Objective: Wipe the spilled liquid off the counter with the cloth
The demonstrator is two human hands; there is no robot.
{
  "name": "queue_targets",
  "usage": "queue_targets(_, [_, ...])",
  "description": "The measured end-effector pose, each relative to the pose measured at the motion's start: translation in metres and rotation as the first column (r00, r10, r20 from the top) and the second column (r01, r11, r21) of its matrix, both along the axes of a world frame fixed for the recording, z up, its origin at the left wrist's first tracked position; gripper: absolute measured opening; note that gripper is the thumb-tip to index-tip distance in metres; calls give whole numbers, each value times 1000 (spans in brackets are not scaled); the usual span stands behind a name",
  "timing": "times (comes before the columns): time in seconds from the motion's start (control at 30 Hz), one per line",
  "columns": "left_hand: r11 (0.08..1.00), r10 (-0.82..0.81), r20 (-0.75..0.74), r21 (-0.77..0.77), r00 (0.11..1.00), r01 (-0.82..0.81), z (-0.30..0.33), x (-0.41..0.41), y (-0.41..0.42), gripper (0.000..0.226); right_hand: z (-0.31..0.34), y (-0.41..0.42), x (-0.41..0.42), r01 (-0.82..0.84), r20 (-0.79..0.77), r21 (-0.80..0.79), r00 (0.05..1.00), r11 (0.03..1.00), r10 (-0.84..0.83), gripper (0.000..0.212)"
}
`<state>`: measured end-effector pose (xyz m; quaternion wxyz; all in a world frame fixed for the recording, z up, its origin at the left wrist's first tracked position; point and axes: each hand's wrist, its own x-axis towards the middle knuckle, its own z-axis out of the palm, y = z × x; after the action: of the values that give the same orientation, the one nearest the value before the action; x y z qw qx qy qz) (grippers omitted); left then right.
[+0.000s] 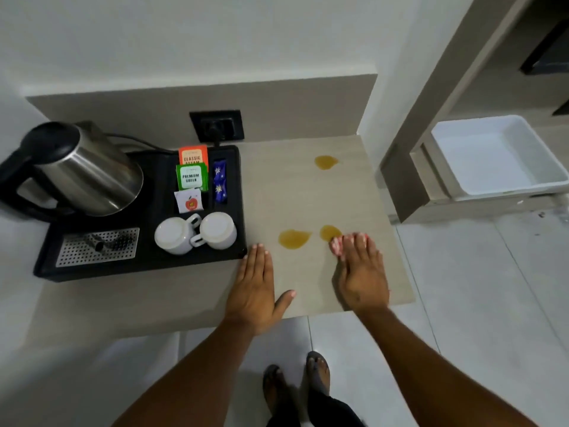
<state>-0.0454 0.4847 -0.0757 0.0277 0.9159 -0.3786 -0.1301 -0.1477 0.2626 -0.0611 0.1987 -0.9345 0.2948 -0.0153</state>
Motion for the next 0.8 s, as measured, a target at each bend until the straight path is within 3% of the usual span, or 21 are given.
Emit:
queue_targets(0.2, [1000,2,-14,-28,1000,-3,-7,4,0,104,5,-57,96,25,54,28,998,999,-26,56])
queue_targets(0.3, [1000,-21,-22,-18,1000,21,-8,5,0,104,1,-42,80,-61,84,39,995,997,58,57])
queue_targets(0.43, [996,-48,16,-75,999,49,-9,9,-2,102,-7,-50,50,-43,113,42,993,998,38,49])
queue_targets(0.63, [991,-53,25,-121,998,56,-13,11,0,101,-4,-141,180,56,86,9,995,998,-57,35])
queue_targets(0.7, [990,-42,23,-133,999,45,-16,10,1,101,1,-137,217,16,102,23,995,1000,-18,38])
queue_targets(0.8, [987,-40,39,-156,998,45,-20,9,2,104,-3,-117,217,-191,141,-1,972,982,190,48])
